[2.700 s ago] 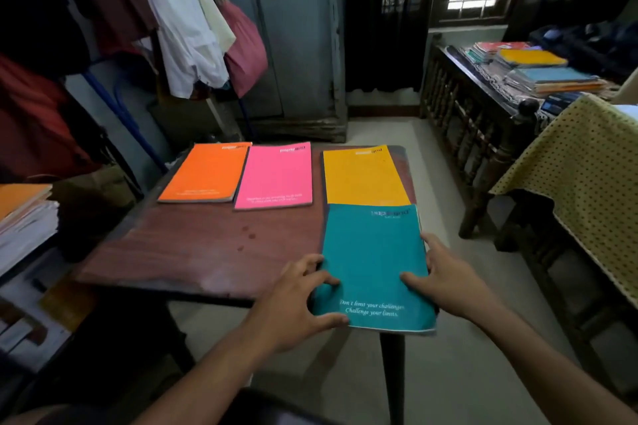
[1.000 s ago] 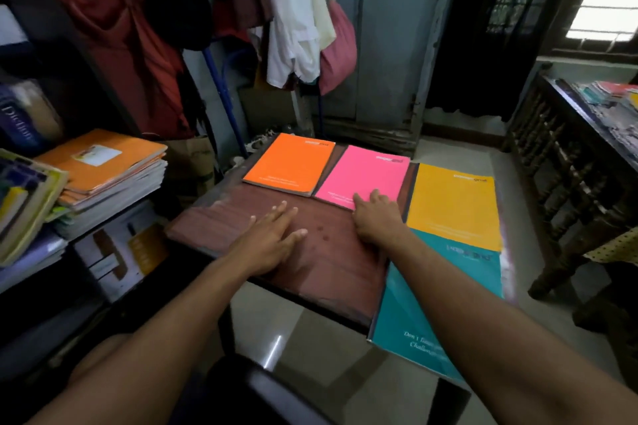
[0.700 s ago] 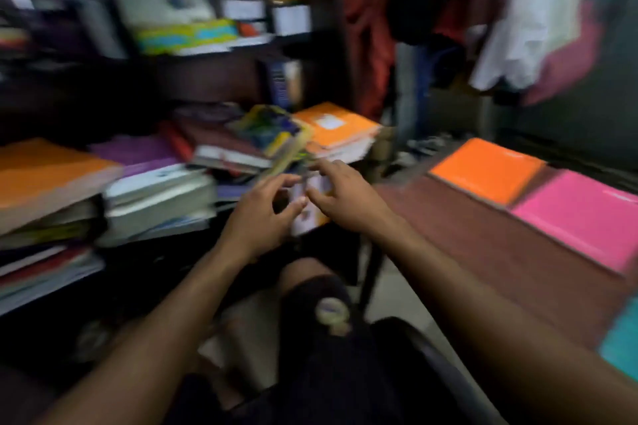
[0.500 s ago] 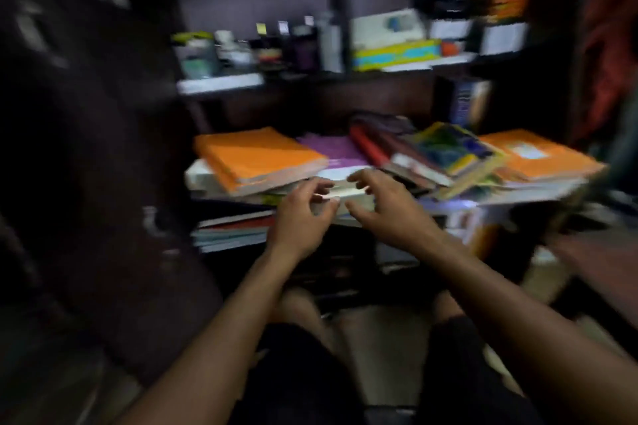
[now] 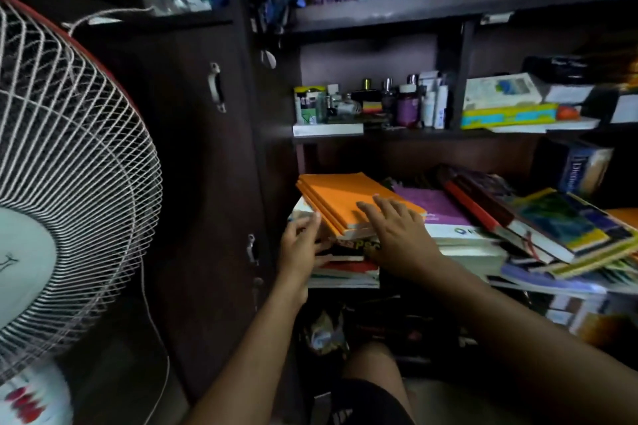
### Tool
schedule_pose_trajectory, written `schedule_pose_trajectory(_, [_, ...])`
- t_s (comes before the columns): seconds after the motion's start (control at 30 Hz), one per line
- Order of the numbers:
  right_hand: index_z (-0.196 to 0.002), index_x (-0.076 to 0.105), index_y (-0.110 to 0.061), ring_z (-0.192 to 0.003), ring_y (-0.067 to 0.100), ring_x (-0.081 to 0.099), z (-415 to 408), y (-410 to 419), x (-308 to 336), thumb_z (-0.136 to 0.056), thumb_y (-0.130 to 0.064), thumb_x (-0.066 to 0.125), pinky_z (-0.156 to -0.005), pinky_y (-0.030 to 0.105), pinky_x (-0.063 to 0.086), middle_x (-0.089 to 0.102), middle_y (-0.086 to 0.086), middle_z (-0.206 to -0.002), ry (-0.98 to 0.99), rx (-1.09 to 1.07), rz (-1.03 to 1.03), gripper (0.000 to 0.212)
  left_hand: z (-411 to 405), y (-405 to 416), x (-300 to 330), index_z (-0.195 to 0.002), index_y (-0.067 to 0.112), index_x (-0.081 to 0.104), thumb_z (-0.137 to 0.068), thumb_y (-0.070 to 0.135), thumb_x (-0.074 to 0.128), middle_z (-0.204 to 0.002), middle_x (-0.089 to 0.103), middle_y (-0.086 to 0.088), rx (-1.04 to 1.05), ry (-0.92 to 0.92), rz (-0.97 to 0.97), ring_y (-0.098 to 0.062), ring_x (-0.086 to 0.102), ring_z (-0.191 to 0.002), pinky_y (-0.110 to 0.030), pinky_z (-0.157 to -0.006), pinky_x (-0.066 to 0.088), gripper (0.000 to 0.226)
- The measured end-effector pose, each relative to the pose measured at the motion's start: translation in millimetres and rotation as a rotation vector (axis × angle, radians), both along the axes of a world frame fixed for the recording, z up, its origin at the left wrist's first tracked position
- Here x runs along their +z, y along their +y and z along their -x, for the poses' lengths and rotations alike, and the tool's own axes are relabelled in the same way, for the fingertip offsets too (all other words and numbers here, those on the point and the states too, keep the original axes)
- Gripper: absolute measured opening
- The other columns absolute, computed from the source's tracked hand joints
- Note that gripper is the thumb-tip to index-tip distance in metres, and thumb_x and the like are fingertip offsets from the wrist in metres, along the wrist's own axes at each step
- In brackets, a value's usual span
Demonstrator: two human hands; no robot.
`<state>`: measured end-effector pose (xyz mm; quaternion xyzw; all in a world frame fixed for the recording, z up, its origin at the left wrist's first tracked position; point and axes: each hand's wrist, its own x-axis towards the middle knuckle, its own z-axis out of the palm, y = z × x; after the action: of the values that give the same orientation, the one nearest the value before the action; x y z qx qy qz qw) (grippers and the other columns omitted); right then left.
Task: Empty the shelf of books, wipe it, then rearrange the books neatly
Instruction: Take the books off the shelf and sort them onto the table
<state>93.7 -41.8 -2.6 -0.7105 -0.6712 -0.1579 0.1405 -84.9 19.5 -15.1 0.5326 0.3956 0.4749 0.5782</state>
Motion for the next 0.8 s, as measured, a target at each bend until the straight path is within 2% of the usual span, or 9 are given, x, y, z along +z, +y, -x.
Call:
schedule_pose_trajectory(0.07, [-0.157, 0.016, -0.033, -0.143, 0.034, 0.032, 0.7, 8.9, 2.3, -0.097, -0.043, 0.052, -0.109, 0.052, 0.032, 0.029, 0.006, -0.159, -0.063, -0.018, 0.043, 0.071, -8.2, 1.3, 7.3, -0.121, 0.023, 0.063, -0.092, 0.057, 0.063, -0.114, 0.074, -0.010, -0.130, -0.104, 0.220, -0.026, 0.076, -0.092, -0.042, -0.069, 0.063, 0.044])
schedule_pose_trajectory(0.13, [-0.157, 0.015, -0.033, -0.135, 0.035, 0.042, 1.5, 10.9, 1.2, -0.099, -0.040, 0.049, -0.101, 0.052, 0.036, 0.038, 0.005, -0.153, -0.173, -0.019, 0.035, 0.067, -19.0, 1.6, 14.0, -0.121, 0.022, 0.065, -0.088, 0.059, 0.068, -0.112, 0.075, -0.010, -0.190, -0.105, 0.291, -0.028, 0.076, -0.090, -0.042, -0.066, 0.062, 0.050])
schedule_pose_trajectory(0.27, [-0.156, 0.024, -0.029, -0.118, 0.036, 0.054, 1.0, -3.1, 1.3, -0.095, -0.035, 0.054, -0.091, 0.050, 0.040, 0.049, 0.007, -0.145, -0.294, 0.008, 0.001, 0.068, -42.0, -4.9, 23.1, -0.120, 0.014, 0.057, -0.093, 0.029, 0.071, -0.119, 0.068, -0.015, -0.098, -0.176, 0.287, -0.029, 0.074, -0.089, -0.040, -0.060, 0.062, 0.034])
schedule_pose_trajectory(0.33, [-0.156, 0.023, -0.030, -0.121, 0.035, 0.052, -0.6, -12.7, 8.8, -0.095, -0.049, 0.043, -0.095, 0.050, 0.040, 0.049, 0.006, -0.145, -0.290, 0.098, 0.013, 0.067, -41.1, -10.3, 22.5, -0.116, 0.017, 0.051, -0.097, 0.019, 0.063, -0.117, 0.065, -0.014, -0.026, -0.178, 0.211, -0.032, 0.071, -0.093, -0.039, -0.060, 0.062, 0.022])
schedule_pose_trajectory(0.43, [-0.157, 0.030, -0.030, -0.136, 0.024, 0.042, -7.7, -49.3, 35.1, -0.085, -0.082, 0.033, -0.111, 0.043, 0.031, 0.046, 0.000, -0.150, 0.114, 0.224, 0.032, 0.088, -26.1, -24.7, 20.1, -0.123, 0.025, 0.052, -0.098, 0.015, 0.058, -0.119, 0.066, -0.013, 0.008, -0.181, 0.024, -0.036, 0.070, -0.093, -0.043, -0.062, 0.061, 0.028])
schedule_pose_trajectory(0.57, [-0.147, 0.044, -0.027, -0.122, 0.013, 0.054, -37.2, -113.0, 61.0, -0.076, -0.076, 0.057, -0.109, 0.042, 0.043, 0.055, -0.006, -0.137, 0.830, 0.076, -0.244, 0.088, -8.3, -58.2, 35.1, -0.137, 0.021, 0.049, -0.094, 0.025, 0.065, -0.125, 0.066, -0.011, -0.035, -0.220, -0.210, -0.039, 0.067, -0.103, -0.054, -0.070, 0.060, 0.046])
schedule_pose_trajectory(0.67, [-0.129, 0.053, -0.043, -0.100, 0.005, 0.067, -54.4, -168.2, 72.8, -0.084, -0.061, 0.062, -0.089, 0.039, 0.059, 0.064, -0.018, -0.120, 1.308, 0.109, -0.163, 0.049, -27.4, -97.0, 55.7, -0.137, 0.020, 0.050, -0.098, 0.018, 0.061, -0.120, 0.069, -0.009, -0.224, -0.270, -0.228, -0.029, 0.070, -0.091, -0.042, -0.055, 0.058, 0.041])
schedule_pose_trajectory(0.73, [-0.124, 0.050, -0.045, -0.092, -0.004, 0.068, -63.3, -199.4, 69.7, -0.095, -0.047, 0.061, -0.073, 0.026, 0.060, 0.065, -0.023, -0.114, 1.355, 0.088, -0.215, 0.031, -47.0, -121.4, 63.4, -0.134, 0.029, 0.052, -0.099, 0.019, 0.060, -0.116, 0.072, -0.002, -0.386, -0.219, -0.194, -0.024, 0.072, -0.085, -0.038, -0.051, 0.056, 0.037])
schedule_pose_trajectory(0.8, [-0.132, 0.046, -0.037, -0.094, -0.007, 0.066, -84.1, -245.5, 49.9, -0.097, -0.037, 0.061, -0.072, 0.020, 0.057, 0.063, -0.017, -0.120, 1.291, -0.070, -0.344, 0.038, -85.5, -147.4, 56.9, -0.137, 0.042, 0.047, -0.097, 0.023, 0.063, -0.112, 0.072, 0.006, -0.548, -0.144, -0.167, -0.021, 0.073, -0.082, -0.036, -0.047, 0.054, 0.047])
